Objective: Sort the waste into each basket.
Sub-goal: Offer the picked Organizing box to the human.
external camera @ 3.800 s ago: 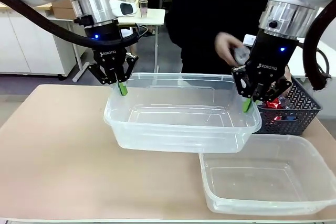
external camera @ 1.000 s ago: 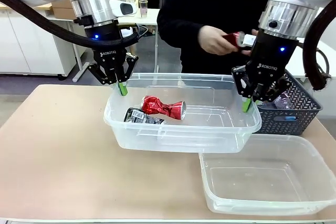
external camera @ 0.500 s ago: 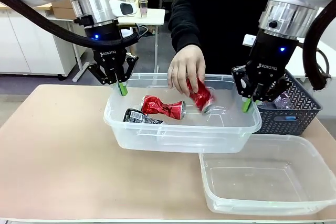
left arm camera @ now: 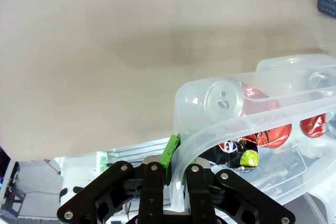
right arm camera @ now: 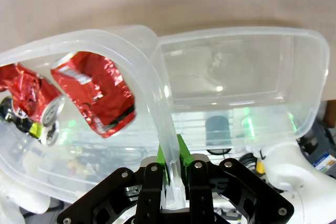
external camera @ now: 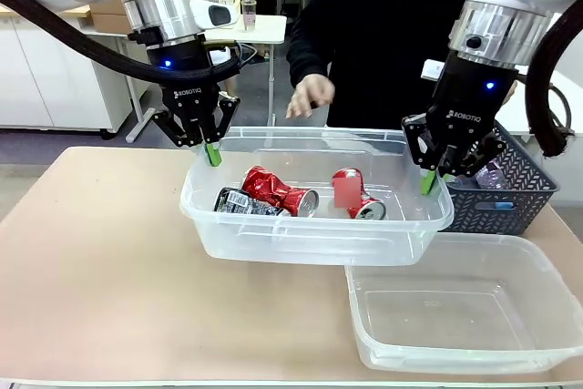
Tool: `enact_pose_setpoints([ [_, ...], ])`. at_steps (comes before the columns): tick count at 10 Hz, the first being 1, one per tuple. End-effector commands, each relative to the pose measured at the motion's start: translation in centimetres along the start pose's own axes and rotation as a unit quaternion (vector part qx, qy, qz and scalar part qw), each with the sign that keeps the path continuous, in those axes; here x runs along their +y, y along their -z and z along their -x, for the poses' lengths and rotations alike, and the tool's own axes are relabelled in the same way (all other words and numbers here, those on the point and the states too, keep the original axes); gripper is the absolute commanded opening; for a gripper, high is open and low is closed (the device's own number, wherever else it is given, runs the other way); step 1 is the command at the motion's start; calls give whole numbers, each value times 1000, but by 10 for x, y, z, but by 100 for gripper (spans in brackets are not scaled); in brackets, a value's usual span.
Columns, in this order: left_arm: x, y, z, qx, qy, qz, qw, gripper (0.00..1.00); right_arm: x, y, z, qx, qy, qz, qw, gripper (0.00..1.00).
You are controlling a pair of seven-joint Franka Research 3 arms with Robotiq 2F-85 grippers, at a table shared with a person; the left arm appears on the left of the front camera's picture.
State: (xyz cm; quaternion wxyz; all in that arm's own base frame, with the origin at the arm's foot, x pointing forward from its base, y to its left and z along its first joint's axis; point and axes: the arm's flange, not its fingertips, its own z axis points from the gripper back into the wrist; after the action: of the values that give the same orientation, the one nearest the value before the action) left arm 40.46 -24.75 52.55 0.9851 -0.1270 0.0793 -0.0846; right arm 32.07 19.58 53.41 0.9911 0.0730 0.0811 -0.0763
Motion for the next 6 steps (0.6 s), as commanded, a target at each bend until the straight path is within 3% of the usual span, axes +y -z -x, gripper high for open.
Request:
enact_pose_setpoints([
  [1,0,-8,4,-8,-2,7,1000,6,-4,0,-2,1,2,-1,1000,7],
  [6,0,-8,4,-8,-2,7,1000,6,-4,0,-2,1,2,-1,1000,7],
])
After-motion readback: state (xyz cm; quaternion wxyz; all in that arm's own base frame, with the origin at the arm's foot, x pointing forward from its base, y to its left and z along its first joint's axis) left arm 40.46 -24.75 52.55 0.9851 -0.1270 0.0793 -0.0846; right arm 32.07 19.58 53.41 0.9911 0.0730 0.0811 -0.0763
